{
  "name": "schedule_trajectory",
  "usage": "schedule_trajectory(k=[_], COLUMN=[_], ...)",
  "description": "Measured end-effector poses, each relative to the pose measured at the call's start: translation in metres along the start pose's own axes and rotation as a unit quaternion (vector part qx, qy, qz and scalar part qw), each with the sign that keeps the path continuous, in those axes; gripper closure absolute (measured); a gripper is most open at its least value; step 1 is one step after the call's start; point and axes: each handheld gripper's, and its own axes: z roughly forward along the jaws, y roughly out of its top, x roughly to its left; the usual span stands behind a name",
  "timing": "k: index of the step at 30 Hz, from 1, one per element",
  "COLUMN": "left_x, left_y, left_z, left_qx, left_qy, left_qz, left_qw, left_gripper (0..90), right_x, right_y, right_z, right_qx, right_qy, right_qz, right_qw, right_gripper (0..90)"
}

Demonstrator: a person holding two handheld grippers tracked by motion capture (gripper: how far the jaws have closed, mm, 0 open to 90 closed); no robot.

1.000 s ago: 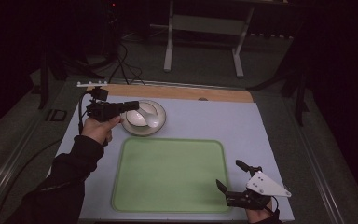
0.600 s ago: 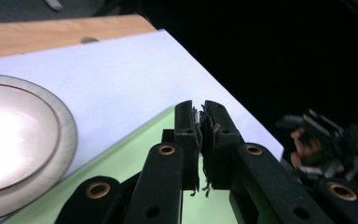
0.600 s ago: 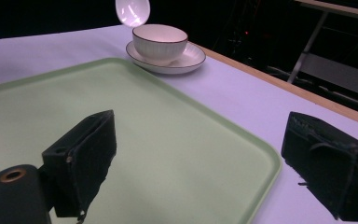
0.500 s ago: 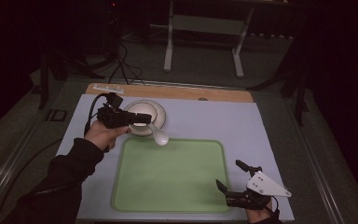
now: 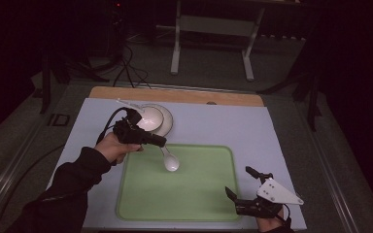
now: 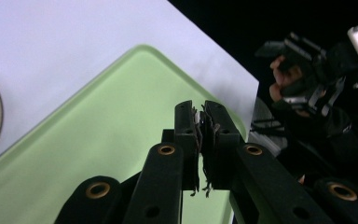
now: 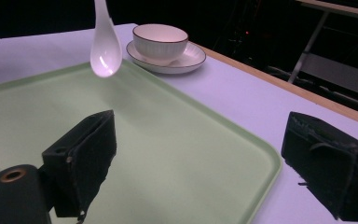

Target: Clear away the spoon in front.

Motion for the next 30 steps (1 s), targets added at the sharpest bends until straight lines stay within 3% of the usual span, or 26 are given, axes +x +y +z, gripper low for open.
schedule_trajectory(k=[7,13,16,19,20,28,30], left_x=[-0.001,-0.001,0.0,0.001,0.001,0.004,0.006], left_y=[-0.006,-0.01,-0.011,-0.013,-0.013,-0.016,-0.016], left_z=[0.02,0.036,0.042,0.048,0.051,0.067,0.071], left_qx=[0.058,0.105,0.119,0.141,0.152,0.184,0.185], left_qy=[-0.031,-0.054,-0.064,-0.074,-0.082,-0.09,-0.09], left_qz=[0.017,0.026,0.018,0.023,0.026,0.042,0.039], left_qw=[0.9977,0.9927,0.9907,0.987,0.9847,0.978,0.9778], left_gripper=[84.5,84.4,84.4,84.3,84.3,84.2,84.1], right_x=[0.0,0.0,0.0,0.0,0.0,0.0,0.0], right_y=[0.0,0.0,0.0,0.0,0.0,0.0,0.0], right_z=[0.0,0.0,0.0,0.0,0.0,0.0,0.0], right_qx=[0.001,0.001,0.002,0.001,0.001,0.002,0.002], right_qy=[0.002,0.002,0.002,0.002,0.002,0.003,0.003], right_qz=[-0.001,0.0,-0.001,-0.001,-0.001,-0.001,-0.001], right_qw=[1.0,1.0,1.0,1.0,1.0,1.0,1.0], right_gripper=[10.3,10.3,10.3,10.3,10.3,10.3,10.3])
